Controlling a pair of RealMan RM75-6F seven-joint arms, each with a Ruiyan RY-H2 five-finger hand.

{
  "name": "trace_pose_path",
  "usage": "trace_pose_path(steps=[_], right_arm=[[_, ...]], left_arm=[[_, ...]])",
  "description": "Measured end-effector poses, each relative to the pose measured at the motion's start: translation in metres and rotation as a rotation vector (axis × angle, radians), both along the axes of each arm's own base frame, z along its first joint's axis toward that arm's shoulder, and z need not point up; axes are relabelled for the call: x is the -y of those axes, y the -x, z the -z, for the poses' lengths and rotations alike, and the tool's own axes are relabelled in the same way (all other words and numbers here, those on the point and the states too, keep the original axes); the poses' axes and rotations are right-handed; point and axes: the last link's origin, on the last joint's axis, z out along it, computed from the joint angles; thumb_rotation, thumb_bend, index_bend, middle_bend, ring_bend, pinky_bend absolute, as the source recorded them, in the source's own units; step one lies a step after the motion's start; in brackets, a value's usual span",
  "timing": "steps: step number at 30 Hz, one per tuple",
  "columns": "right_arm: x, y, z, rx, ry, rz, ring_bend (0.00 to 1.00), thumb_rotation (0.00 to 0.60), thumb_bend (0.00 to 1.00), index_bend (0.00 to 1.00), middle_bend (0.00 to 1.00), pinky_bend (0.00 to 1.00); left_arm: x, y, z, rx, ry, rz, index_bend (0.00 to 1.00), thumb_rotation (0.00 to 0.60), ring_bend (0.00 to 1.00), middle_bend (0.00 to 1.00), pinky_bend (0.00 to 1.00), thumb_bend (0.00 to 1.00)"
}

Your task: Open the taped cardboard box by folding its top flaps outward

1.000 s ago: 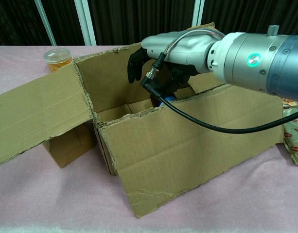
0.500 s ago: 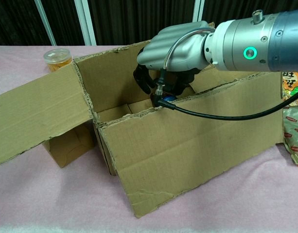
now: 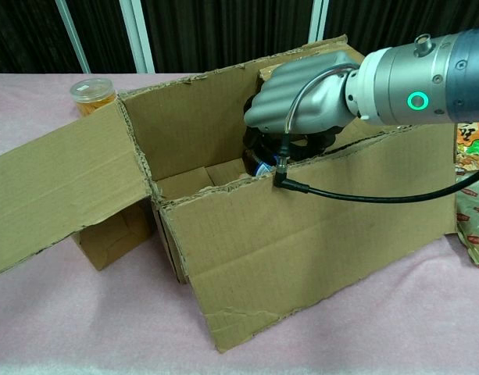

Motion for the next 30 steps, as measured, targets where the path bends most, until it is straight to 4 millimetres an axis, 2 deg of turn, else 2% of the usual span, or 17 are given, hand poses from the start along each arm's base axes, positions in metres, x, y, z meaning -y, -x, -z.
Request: trace_pose_path(steps=[13, 30], right_arm=[[0.006, 0.001, -0.002, -0.081, 0.068, -0.041, 0.16, 0.600, 0.80, 0.47, 0.48, 0.26], [0.000, -0.017, -0.029, -0.190, 0.250, -0.096, 0.16, 0.600, 0.80, 0.47, 0.48, 0.26]], left_arm=[[0.000, 0.000, 0.000, -0.001, 0.004, -0.002, 0.00, 0.600, 0.00, 0.00, 0.01, 0.18], [0.000, -0.001, -0.002, 0.007, 0.005, 0.000, 0.00, 0.600, 0.00, 0.00, 0.01, 0.18]])
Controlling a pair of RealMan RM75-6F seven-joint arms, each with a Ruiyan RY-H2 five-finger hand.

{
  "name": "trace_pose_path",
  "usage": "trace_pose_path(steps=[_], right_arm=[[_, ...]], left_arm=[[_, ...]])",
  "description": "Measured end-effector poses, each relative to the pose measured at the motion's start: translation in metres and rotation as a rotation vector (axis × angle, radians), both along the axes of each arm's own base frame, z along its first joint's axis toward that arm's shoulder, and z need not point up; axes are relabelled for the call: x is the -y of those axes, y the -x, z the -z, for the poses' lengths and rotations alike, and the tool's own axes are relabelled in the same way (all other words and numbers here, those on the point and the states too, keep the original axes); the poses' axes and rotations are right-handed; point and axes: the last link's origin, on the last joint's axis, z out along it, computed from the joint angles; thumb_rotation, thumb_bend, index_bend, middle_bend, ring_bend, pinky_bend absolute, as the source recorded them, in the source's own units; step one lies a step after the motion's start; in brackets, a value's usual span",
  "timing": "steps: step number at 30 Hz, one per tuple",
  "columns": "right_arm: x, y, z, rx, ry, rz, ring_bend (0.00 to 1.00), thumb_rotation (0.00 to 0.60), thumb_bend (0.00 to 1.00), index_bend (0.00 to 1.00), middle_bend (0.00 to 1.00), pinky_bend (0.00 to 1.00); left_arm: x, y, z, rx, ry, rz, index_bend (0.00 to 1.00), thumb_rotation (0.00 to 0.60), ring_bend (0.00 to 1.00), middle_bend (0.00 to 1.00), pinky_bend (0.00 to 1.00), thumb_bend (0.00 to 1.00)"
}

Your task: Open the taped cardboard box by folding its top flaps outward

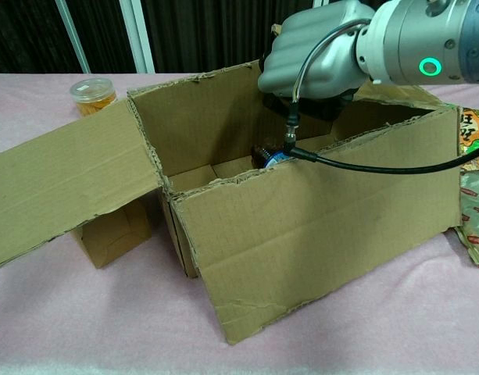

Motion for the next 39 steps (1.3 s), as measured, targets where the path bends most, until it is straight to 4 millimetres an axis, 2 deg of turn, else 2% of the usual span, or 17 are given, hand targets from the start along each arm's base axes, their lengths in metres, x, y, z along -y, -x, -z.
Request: trace_pose_path(steps=[12, 18, 27, 39], right_arm=[[0.002, -0.006, -0.028, -0.001, 0.077, 0.014, 0.15, 0.600, 0.80, 0.46, 0.46, 0.26], [0.009, -0.004, -0.040, 0.005, 0.117, 0.039, 0.15, 0.600, 0.72, 0.42, 0.42, 0.26], [0.020, 0.006, -0.061, -0.002, 0.204, 0.067, 0.13, 0.600, 0.58, 0.30, 0.33, 0.24], [0.034, 0.023, -0.090, 0.033, 0.301, 0.142, 0.13, 0.600, 0.57, 0.27, 0.29, 0.24]], left_arm=[[0.000, 0.001, 0.002, -0.001, 0.014, -0.007, 0.00, 0.600, 0.00, 0.00, 0.01, 0.18], [0.001, 0.000, 0.001, -0.001, 0.011, -0.007, 0.00, 0.600, 0.00, 0.00, 0.01, 0.18], [0.001, 0.000, 0.001, -0.004, 0.012, -0.005, 0.00, 0.600, 0.00, 0.00, 0.01, 0.18], [0.002, 0.000, 0.001, -0.007, 0.012, -0.001, 0.00, 0.600, 0.00, 0.00, 0.01, 0.18]])
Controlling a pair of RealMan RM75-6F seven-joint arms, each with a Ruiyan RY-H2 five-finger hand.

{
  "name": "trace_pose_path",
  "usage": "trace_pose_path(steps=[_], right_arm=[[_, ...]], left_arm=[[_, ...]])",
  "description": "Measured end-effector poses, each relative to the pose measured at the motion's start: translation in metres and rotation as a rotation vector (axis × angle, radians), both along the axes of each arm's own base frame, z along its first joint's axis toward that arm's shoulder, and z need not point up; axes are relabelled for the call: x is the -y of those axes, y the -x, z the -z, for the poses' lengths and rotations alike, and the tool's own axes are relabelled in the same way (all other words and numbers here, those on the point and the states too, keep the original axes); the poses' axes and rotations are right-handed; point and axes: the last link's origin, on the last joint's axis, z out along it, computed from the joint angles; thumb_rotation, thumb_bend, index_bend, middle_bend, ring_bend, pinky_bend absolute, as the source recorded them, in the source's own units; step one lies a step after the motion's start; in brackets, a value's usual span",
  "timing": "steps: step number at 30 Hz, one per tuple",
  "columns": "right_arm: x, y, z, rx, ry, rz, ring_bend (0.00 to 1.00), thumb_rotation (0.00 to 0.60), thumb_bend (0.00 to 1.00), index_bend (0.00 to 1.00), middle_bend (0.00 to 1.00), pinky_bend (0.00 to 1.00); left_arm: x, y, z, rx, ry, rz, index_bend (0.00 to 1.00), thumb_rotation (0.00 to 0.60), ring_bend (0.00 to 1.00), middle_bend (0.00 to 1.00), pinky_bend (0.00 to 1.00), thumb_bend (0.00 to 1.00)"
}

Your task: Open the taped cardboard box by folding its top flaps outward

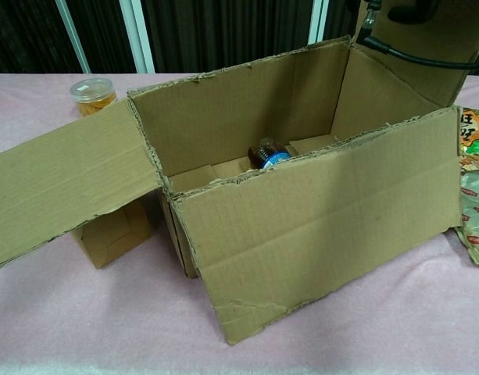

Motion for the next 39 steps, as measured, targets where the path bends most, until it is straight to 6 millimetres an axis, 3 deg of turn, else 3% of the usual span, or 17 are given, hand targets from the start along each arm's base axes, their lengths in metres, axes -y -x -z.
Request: trace_pose_path(steps=[7, 21, 27, 30, 33, 39], right_arm=[[0.008, 0.020, -0.017, 0.026, 0.048, 0.076, 0.13, 0.600, 0.54, 0.24, 0.27, 0.24], [0.015, 0.095, -0.023, 0.063, 0.077, 0.296, 0.13, 0.600, 0.54, 0.22, 0.27, 0.24], [0.010, 0.105, -0.025, 0.136, 0.079, 0.304, 0.10, 0.600, 0.48, 0.11, 0.19, 0.23], [0.001, 0.109, -0.028, 0.221, 0.090, 0.282, 0.04, 0.600, 0.38, 0.02, 0.10, 0.23], [-0.014, 0.118, -0.033, 0.324, 0.106, 0.242, 0.00, 0.600, 0.30, 0.00, 0.02, 0.23], [-0.065, 0.147, -0.044, 0.567, 0.126, 0.167, 0.00, 0.595, 0.23, 0.00, 0.00, 0.23]], left_arm=[[0.001, 0.000, 0.000, -0.003, 0.000, 0.003, 0.00, 0.600, 0.00, 0.00, 0.01, 0.18], [0.001, 0.000, 0.001, -0.021, 0.000, 0.006, 0.00, 0.600, 0.00, 0.00, 0.01, 0.19], [0.001, 0.001, 0.000, -0.037, -0.005, 0.000, 0.00, 0.600, 0.00, 0.00, 0.01, 0.19], [0.001, 0.003, 0.000, -0.052, 0.005, -0.017, 0.00, 0.600, 0.00, 0.00, 0.01, 0.18], [0.002, 0.002, 0.000, -0.071, 0.020, -0.035, 0.00, 0.600, 0.00, 0.00, 0.00, 0.14], [0.006, -0.001, -0.002, -0.151, 0.030, -0.049, 0.00, 0.600, 0.00, 0.00, 0.00, 0.12]])
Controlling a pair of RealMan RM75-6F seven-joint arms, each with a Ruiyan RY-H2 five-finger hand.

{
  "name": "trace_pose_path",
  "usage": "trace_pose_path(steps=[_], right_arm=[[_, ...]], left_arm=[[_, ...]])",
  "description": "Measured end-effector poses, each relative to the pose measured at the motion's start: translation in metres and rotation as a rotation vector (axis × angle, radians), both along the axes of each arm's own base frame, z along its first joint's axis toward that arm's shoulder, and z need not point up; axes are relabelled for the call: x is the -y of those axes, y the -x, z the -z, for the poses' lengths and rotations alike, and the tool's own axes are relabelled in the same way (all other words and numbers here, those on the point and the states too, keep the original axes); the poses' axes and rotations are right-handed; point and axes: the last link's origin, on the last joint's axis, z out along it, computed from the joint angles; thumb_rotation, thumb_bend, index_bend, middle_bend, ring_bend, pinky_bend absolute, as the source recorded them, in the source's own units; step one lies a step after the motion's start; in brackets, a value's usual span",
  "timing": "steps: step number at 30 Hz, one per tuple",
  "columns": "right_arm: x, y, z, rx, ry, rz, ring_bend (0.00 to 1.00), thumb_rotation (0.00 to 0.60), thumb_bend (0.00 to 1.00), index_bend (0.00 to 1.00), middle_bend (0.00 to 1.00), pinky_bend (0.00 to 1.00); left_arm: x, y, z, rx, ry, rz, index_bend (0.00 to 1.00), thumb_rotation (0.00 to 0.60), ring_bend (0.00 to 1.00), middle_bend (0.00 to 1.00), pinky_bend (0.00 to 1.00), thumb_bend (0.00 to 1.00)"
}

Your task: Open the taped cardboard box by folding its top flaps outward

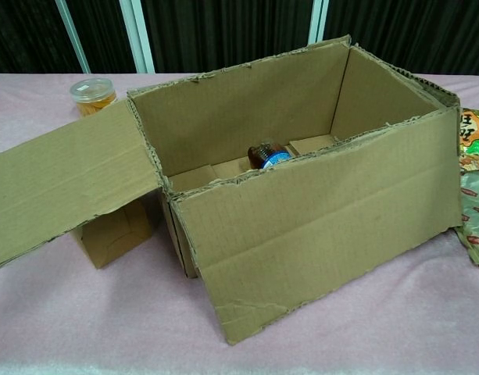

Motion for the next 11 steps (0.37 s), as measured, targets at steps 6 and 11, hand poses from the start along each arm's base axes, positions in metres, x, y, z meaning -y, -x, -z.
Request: trace_pose_path(steps=[6, 11], right_arm=[[-0.061, 0.040, -0.006, 0.186, 0.047, -0.019, 0.00, 0.524, 0.22, 0.00, 0.00, 0.22], [-0.085, 0.071, -0.002, 0.227, 0.061, -0.028, 0.00, 0.503, 0.22, 0.00, 0.00, 0.22]], left_arm=[[0.013, 0.004, -0.003, -0.049, -0.024, -0.010, 0.00, 0.600, 0.00, 0.00, 0.00, 0.11], [0.016, 0.013, 0.001, -0.061, -0.026, -0.028, 0.00, 0.600, 0.00, 0.00, 0.00, 0.11]])
